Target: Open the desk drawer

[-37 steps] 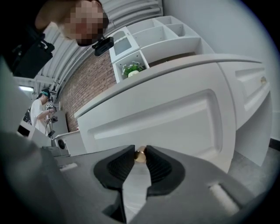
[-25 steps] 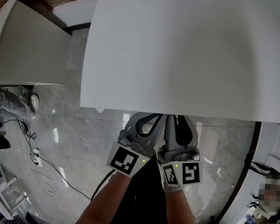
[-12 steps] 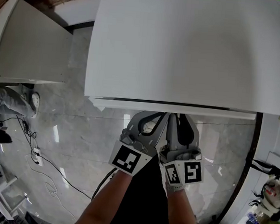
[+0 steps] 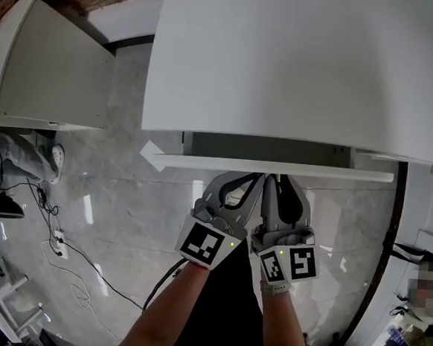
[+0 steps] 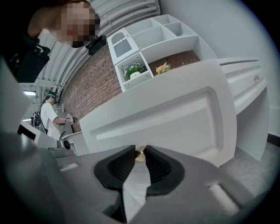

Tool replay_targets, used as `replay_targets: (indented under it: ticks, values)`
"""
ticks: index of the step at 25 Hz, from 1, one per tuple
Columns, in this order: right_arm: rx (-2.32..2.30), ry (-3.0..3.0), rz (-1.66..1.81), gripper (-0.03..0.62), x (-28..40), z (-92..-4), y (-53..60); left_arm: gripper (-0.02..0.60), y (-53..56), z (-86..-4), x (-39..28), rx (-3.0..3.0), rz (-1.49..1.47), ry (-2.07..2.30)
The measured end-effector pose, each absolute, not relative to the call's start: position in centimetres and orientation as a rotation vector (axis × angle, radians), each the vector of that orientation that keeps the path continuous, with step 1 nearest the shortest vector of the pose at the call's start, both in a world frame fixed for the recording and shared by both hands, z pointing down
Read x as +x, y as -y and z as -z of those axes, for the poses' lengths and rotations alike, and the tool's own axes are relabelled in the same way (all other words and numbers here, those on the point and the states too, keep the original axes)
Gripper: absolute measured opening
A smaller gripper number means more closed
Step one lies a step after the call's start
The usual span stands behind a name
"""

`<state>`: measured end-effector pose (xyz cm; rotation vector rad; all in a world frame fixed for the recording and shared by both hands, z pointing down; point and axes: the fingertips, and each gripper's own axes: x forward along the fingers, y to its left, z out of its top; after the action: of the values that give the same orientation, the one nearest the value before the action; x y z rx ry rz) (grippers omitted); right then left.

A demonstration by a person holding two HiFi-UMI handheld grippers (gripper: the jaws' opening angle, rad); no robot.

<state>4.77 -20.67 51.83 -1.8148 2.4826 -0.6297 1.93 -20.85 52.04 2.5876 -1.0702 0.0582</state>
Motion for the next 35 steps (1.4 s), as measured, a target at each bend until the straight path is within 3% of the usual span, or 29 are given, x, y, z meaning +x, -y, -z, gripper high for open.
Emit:
replay_targets:
  ticks: [35]
  values:
    - [-1.858,-2.451,0.651,0.071,5.0,-51.5,12.5,-0.008,12.6,-51.1,2.4,2.669,-0.137,0.965]
